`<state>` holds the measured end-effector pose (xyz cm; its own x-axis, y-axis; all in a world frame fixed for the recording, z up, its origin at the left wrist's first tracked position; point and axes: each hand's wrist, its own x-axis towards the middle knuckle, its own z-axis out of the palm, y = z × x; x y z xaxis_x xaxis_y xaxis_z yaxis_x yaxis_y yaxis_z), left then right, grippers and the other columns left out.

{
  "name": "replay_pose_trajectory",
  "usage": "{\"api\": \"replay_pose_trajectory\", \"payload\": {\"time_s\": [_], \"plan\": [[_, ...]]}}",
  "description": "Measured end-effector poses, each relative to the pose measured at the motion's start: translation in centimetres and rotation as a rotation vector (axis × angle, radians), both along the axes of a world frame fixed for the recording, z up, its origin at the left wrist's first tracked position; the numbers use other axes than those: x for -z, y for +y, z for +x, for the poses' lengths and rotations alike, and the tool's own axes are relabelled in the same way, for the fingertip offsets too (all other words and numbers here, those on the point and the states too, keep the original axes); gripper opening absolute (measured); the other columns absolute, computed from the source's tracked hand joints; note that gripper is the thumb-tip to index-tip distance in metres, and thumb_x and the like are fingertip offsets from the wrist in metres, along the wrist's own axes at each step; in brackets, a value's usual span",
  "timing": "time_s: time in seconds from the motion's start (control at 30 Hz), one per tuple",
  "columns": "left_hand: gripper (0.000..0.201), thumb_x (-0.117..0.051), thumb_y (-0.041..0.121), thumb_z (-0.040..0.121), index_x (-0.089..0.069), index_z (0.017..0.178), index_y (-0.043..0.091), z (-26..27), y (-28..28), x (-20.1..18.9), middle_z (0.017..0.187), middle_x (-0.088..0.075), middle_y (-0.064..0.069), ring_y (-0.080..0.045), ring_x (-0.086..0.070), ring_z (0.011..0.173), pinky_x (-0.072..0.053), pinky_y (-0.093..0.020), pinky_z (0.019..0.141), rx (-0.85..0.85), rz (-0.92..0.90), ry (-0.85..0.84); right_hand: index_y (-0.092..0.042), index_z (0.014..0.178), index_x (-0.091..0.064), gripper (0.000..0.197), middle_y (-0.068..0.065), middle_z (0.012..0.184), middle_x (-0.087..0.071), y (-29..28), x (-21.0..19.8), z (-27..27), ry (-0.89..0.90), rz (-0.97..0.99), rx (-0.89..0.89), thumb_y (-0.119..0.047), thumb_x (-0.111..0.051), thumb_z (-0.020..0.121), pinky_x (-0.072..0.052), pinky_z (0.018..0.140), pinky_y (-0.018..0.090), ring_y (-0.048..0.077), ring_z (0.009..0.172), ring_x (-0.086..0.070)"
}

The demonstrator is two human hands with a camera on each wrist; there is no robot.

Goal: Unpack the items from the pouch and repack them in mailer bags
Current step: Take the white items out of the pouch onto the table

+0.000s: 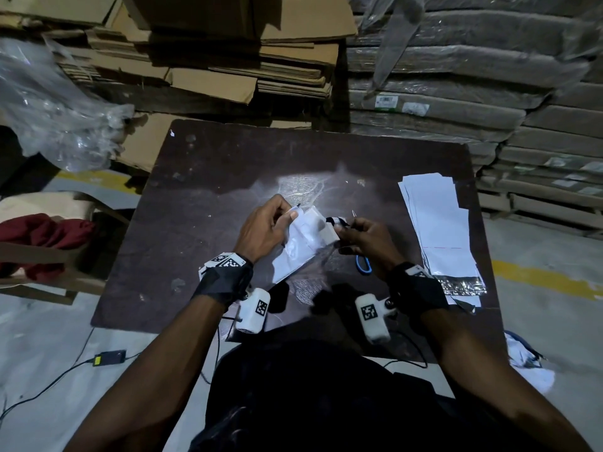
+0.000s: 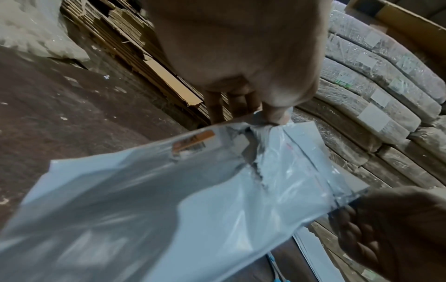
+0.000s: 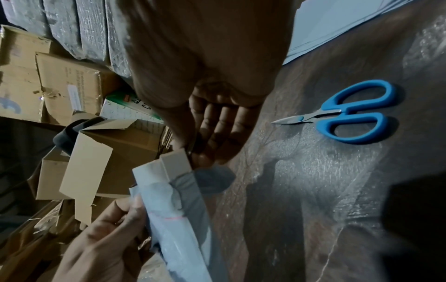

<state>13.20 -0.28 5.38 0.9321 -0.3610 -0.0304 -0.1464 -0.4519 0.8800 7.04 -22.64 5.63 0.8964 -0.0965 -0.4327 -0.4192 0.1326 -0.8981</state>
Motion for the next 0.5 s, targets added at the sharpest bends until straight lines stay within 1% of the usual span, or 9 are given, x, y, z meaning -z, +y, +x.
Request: {"api": "replay_pose_trajectory", "payload": {"time_s": [0.1,0.13,0.2,0.23,0.3,0.33,0.37,0.43,0.5], "plan": [[0.023,-0.053,0.043,0.094,-0.047,0.082,0.025,0.4,0.6,1.1,0.059,-0.066,-0.004,-0.024,-0.064,0.052,-0.054,-0.046,0.061,0.057,0.054,0.021,-0.009,0.078,-0.061,0.013,0.005,0.064,-0.063,0.4,1.4,0.3,0.099,-0.039,0.000,-0.007,-0.068,0.088,-0.054,0.050,0.024,0.013,0.049,-0.062],[0.023,-0.053,0.045,0.093,-0.047,0.083,0.024,0.3,0.8,1.6,0.060,-0.066,-0.004,-0.023,-0.065,0.053,-0.055,-0.046,0.061,0.085,0.083,0.052,-0.008,0.075,-0.060,0.015,0.005,0.060,-0.062,0.5,2.2,0.2,0.132,-0.098,-0.009,-0.005,-0.068,0.088,-0.051,0.047,0.021,0.010,0.045,-0.060],[0.025,-0.052,0.048,0.090,-0.047,0.083,0.025,-0.2,1.0,2.8,0.061,-0.067,-0.002,-0.022,-0.066,0.052,-0.056,-0.044,0.061,0.127,0.144,0.101,-0.004,0.068,-0.059,0.019,0.003,0.051,-0.057,0.4,4.1,-0.1,0.164,-0.306,-0.085,-0.002,-0.070,0.084,-0.041,0.039,0.016,0.004,0.036,-0.051],[0.024,-0.051,0.048,0.090,-0.046,0.083,0.026,-0.4,1.0,3.6,0.061,-0.067,0.000,-0.020,-0.065,0.052,-0.056,-0.043,0.060,0.149,0.179,0.111,-0.002,0.067,-0.061,0.018,0.002,0.048,-0.055,0.2,5.0,-0.3,0.173,-0.412,-0.151,-0.002,-0.072,0.082,-0.038,0.038,0.016,0.002,0.034,-0.047],[0.017,-0.051,0.044,0.092,-0.046,0.086,0.029,-1.0,0.8,5.3,0.065,-0.068,0.003,-0.017,-0.066,0.056,-0.056,-0.043,0.063,0.209,0.270,0.110,-0.003,0.072,-0.064,0.012,-0.002,0.048,-0.058,0.0,6.4,-0.9,0.211,-0.541,-0.290,-0.002,-0.073,0.078,-0.043,0.046,0.020,0.002,0.039,-0.050],[0.012,-0.052,0.041,0.093,-0.047,0.091,0.030,-1.4,0.6,5.7,0.072,-0.070,0.004,-0.018,-0.067,0.064,-0.056,-0.043,0.068,0.224,0.325,0.121,-0.006,0.073,-0.065,0.010,0.000,0.054,-0.061,-0.2,7.0,-1.2,0.222,-0.599,-0.346,-0.005,-0.073,0.078,-0.046,0.055,0.024,0.005,0.048,-0.056],[0.011,-0.055,0.038,0.093,-0.049,0.099,0.032,-1.8,0.5,6.4,0.086,-0.070,0.003,-0.021,-0.067,0.075,-0.055,-0.042,0.074,0.231,0.375,0.121,-0.008,0.075,-0.066,0.008,0.005,0.063,-0.065,-0.3,7.3,-1.4,0.218,-0.676,-0.390,-0.009,-0.072,0.079,-0.048,0.062,0.029,0.011,0.059,-0.061],[0.037,-0.061,0.034,0.092,-0.048,0.125,0.026,-2.7,0.7,7.5,0.115,-0.063,-0.004,-0.028,-0.062,0.100,-0.050,-0.038,0.086,0.235,0.486,0.118,-0.010,0.078,-0.070,0.004,0.011,0.078,-0.071,-0.2,7.4,-1.5,0.208,-0.823,-0.423,-0.013,-0.068,0.080,-0.048,0.070,0.031,0.022,0.077,-0.066],[0.059,-0.064,0.035,0.090,-0.039,0.141,0.020,-3.7,1.3,8.0,0.135,-0.053,-0.007,-0.030,-0.054,0.118,-0.045,-0.037,0.094,0.235,0.547,0.123,-0.010,0.080,-0.074,0.008,0.012,0.078,-0.071,0.0,7.0,-1.2,0.153,-0.859,-0.368,-0.012,-0.065,0.079,-0.047,0.067,0.032,0.024,0.079,-0.068]]}}
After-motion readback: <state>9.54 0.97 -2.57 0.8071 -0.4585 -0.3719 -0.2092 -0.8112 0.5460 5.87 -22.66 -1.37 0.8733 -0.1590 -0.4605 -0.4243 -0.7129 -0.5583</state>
